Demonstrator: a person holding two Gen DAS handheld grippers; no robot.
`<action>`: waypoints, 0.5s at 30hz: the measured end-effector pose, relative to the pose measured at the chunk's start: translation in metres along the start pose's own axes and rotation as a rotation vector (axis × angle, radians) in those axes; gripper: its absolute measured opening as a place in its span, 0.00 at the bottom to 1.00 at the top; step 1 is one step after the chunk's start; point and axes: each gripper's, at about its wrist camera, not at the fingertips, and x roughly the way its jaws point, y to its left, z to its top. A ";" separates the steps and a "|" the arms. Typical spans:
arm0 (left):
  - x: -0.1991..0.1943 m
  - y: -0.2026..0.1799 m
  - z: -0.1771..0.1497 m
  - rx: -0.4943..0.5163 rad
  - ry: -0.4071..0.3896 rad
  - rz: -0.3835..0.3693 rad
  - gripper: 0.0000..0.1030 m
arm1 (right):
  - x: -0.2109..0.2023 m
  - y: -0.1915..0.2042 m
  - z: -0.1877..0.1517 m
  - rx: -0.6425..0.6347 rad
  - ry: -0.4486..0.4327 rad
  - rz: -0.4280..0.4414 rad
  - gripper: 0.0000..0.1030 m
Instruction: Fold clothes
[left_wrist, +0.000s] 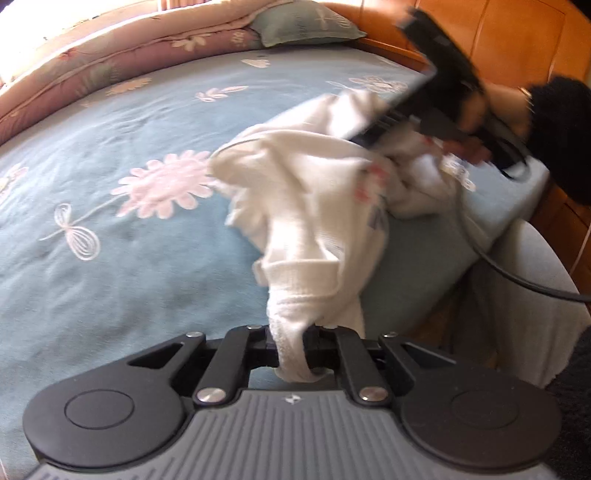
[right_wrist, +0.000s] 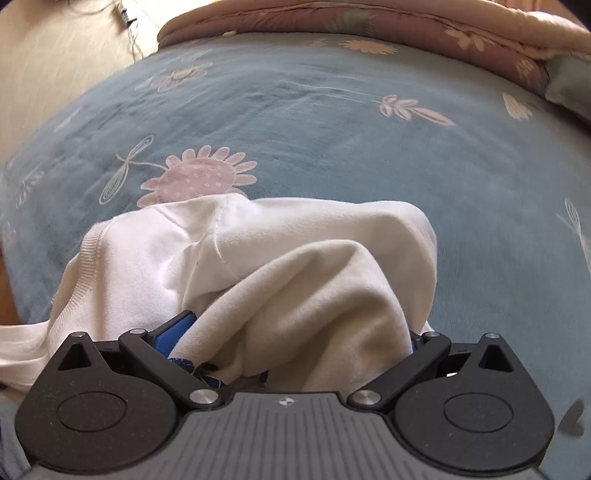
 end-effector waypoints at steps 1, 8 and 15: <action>0.000 0.005 0.003 -0.005 -0.004 0.013 0.07 | -0.006 0.001 -0.010 0.001 -0.013 -0.008 1.00; 0.001 0.030 0.029 -0.024 -0.046 0.068 0.07 | -0.039 0.028 -0.062 -0.013 -0.071 -0.069 1.00; -0.001 0.022 0.049 0.070 -0.053 0.110 0.08 | -0.065 0.048 -0.075 -0.068 -0.145 -0.153 1.00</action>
